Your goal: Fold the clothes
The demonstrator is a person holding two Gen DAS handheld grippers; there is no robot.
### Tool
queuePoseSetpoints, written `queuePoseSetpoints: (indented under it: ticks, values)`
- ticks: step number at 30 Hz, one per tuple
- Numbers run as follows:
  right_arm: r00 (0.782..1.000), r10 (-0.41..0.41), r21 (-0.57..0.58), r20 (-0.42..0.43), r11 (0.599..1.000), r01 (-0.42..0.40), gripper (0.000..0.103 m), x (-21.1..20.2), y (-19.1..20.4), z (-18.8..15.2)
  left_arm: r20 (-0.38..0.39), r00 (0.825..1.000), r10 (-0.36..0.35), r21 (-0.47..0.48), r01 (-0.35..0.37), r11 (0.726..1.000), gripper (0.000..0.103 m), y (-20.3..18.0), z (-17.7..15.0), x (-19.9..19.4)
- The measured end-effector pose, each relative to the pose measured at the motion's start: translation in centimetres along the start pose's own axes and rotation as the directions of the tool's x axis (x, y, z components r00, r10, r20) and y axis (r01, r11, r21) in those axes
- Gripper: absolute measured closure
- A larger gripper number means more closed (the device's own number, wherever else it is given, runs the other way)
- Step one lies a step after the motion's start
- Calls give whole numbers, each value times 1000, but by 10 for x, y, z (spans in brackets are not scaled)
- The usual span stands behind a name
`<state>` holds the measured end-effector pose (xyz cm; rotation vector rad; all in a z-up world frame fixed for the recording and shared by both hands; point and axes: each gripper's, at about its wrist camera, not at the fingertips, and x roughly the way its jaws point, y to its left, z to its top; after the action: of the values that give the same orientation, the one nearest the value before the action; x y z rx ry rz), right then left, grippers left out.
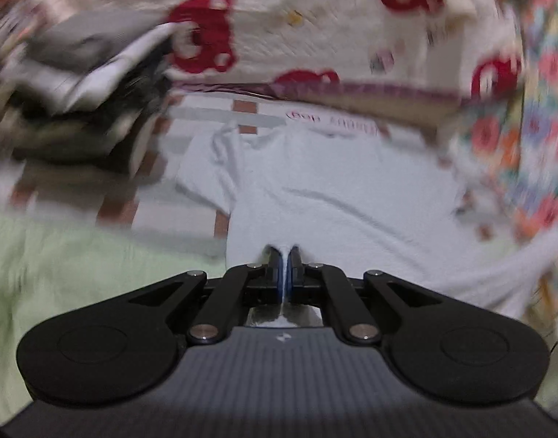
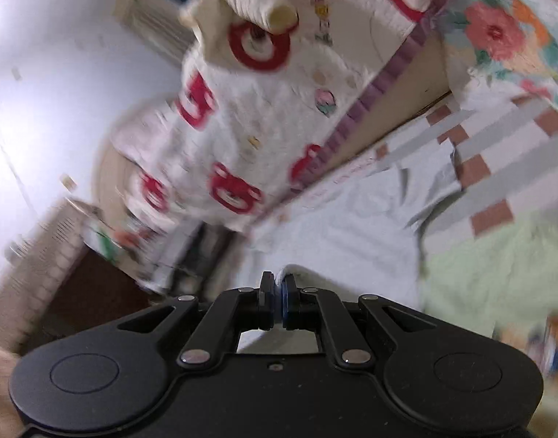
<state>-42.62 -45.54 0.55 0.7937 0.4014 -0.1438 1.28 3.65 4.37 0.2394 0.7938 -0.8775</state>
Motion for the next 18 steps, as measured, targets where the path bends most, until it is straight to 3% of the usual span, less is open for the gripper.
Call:
queuePoseSetpoints:
  ticks: [3, 4, 6, 7, 10, 12, 18]
  values:
    - [976, -156, -90, -151, 986, 144, 96, 79, -1, 63, -103, 993, 63, 125, -50, 991, 101, -9, 54, 59]
    - [953, -225, -137, -201, 970, 200, 96, 105, 0, 85, -152, 984, 88, 150, -65, 987, 101, -11, 77, 83]
    - [885, -367, -246, -287, 921, 302, 97, 156, 1, 126, -174, 976, 131, 174, -101, 980, 101, -13, 102, 120]
    - [878, -384, -260, -287, 913, 315, 97, 172, -2, 134, -182, 971, 152, 186, -118, 975, 101, -15, 114, 138]
    - [882, -395, -269, -258, 906, 327, 97, 213, -16, 149, -207, 954, 216, 222, -169, 960, 101, -19, 151, 193]
    - [884, -402, -274, -238, 901, 336, 97, 240, -26, 159, -154, 965, 212, 172, -185, 968, 101, -12, 159, 215]
    - [889, -410, -279, -205, 895, 349, 97, 309, -59, 179, -132, 953, 274, 44, -271, 962, 101, 27, 162, 285]
